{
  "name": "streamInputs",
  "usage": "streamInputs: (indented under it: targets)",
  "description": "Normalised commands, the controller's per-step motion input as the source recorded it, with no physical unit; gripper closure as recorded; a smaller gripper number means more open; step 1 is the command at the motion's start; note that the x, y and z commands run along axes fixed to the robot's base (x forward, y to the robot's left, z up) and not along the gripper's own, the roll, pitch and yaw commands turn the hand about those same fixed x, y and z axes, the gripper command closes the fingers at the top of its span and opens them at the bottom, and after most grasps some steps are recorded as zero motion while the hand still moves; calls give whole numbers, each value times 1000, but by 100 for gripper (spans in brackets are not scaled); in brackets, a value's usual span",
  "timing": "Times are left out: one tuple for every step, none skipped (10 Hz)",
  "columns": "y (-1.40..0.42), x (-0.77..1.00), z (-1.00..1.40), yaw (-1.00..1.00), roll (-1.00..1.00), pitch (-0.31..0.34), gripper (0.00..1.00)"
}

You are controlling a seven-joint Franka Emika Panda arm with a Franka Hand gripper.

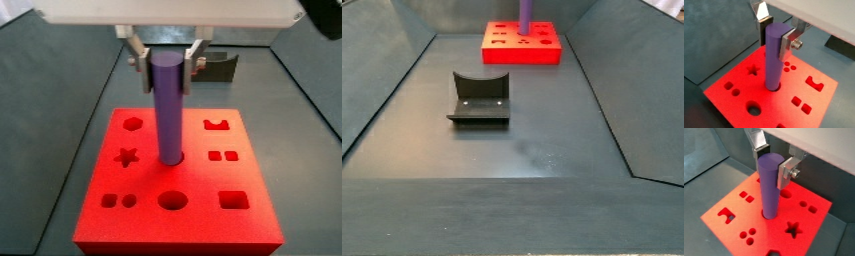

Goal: Pick up the round object. Move up. Move to above the board. Insert the round object.
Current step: Insert the round object.

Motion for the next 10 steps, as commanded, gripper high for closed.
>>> streamInputs:
  targets:
    - [0,149,-449,-23,64,0,100]
    - [0,469,-571,0,47,20,100]
    - [26,511,-597,0,57,51,100]
    - [54,431,-606,0,61,44,100]
    - [34,251,-640,0,90,11,100]
    - [0,34,-671,0,114,-4,100]
    - [0,0,-511,0,86,-43,100]
    - [0,0,-46,0,0,-74,100]
    - [0,0,0,0,0,-30,100]
    - [0,0,0,0,0,0,100]
